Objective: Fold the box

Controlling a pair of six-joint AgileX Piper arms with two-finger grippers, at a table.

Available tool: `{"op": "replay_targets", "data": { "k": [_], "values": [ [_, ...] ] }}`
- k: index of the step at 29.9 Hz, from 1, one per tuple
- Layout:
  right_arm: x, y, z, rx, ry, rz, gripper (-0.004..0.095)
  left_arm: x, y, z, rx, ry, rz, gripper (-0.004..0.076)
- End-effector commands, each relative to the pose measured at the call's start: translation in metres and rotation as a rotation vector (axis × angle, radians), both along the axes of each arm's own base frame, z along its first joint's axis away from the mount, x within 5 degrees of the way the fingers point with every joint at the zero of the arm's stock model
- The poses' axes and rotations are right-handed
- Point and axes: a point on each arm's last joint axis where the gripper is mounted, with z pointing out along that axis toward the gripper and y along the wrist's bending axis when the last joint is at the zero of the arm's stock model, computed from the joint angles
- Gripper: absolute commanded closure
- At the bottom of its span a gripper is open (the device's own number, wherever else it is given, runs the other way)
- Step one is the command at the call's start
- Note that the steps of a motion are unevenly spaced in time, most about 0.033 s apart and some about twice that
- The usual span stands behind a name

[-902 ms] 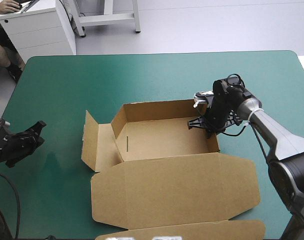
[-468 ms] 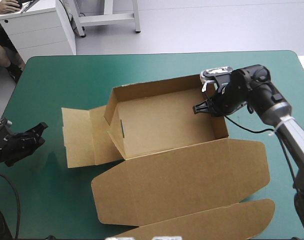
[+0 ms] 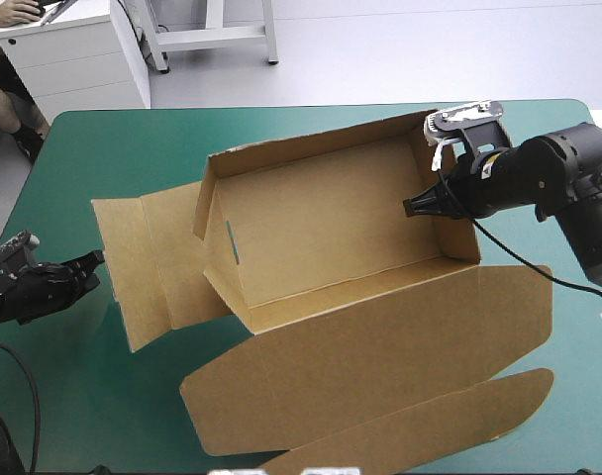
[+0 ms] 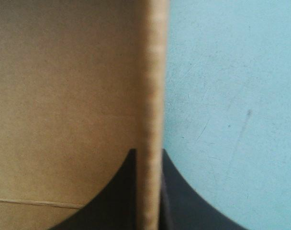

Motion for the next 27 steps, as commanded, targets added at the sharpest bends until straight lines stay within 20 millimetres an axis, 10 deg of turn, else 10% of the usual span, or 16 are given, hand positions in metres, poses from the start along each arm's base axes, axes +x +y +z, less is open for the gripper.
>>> {"op": "replay_targets", "data": {
  "k": [1,10,27],
  "values": [
    [-0.009,-0.002,0.021,0.051,-0.103,0.01,0.0928,0.002,-0.004,0.018,-0.001,-0.08,-0.031,0.0687],
    [-0.009,-0.002,0.021,0.053,-0.104,0.009,0.0928,0.006,-0.008,0.027,0.008,-0.153,-0.11,0.0198],
    [0.02,0.018,0.008,0.142,-0.119,0.074,0.0928,0.011,-0.079,0.044,-0.282,-0.263,-0.454,0.021]
  ]
}}
